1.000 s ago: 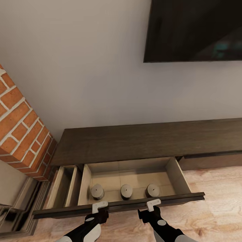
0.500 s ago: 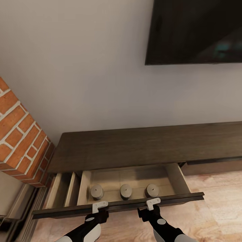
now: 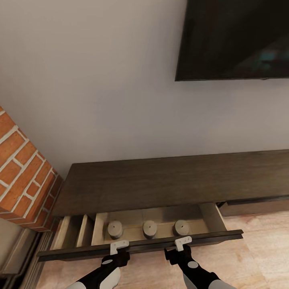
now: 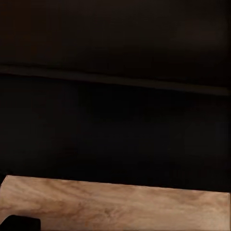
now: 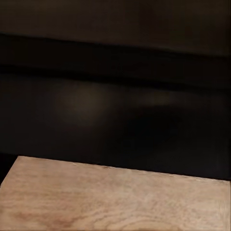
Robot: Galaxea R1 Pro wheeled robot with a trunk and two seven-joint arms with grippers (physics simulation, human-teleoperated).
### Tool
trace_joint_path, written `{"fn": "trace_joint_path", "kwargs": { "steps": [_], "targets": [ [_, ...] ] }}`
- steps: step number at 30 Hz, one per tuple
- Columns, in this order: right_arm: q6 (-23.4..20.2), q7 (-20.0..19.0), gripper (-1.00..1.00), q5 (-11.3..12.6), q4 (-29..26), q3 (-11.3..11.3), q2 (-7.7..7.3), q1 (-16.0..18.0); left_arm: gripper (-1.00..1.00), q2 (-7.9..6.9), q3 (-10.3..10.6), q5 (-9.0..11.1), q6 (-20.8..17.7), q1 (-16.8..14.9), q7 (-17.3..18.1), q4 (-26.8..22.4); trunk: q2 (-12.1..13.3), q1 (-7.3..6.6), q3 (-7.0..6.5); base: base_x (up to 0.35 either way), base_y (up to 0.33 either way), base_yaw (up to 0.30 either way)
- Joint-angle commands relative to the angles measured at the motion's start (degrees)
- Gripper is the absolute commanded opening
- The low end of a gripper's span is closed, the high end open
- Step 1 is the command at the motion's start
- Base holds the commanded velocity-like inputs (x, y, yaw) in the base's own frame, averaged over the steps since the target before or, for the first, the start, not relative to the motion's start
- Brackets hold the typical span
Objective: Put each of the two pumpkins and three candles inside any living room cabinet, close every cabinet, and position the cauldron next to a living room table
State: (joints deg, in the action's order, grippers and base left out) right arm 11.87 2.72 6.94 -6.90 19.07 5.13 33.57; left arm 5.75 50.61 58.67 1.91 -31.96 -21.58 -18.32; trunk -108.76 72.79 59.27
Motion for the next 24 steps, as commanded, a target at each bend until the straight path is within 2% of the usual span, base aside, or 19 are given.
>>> {"fn": "trace_joint_path", "kwargs": {
  "steps": [1, 20, 24],
  "targets": [
    [0.0, 0.0, 1.0, 0.0, 0.0, 0.0, 0.02, 0.0, 1.0, -0.01, -0.1, -0.4, 0.0, 0.0, 0.0, 0.0, 0.0, 0.0, -0.01, 0.217, 0.0, 0.0],
    [0.0, 0.0, 1.0, 0.0, 0.0, 0.0, -0.03, 0.0, 1.0, -0.03, -0.2, -0.4, 0.0, 0.0, 0.0, 0.0, 0.0, 0.0, -0.01, 0.31, 0.0, 0.0],
    [0.0, 0.0, 1.0, 0.1, 0.0, 0.0, -0.09, 0.0, 1.0, -0.03, -0.2, -0.4, 0.2, 0.0, 0.0, 0.0, 0.0, 0.0, -0.01, 0.159, 0.0, 0.0]
  ]
}}
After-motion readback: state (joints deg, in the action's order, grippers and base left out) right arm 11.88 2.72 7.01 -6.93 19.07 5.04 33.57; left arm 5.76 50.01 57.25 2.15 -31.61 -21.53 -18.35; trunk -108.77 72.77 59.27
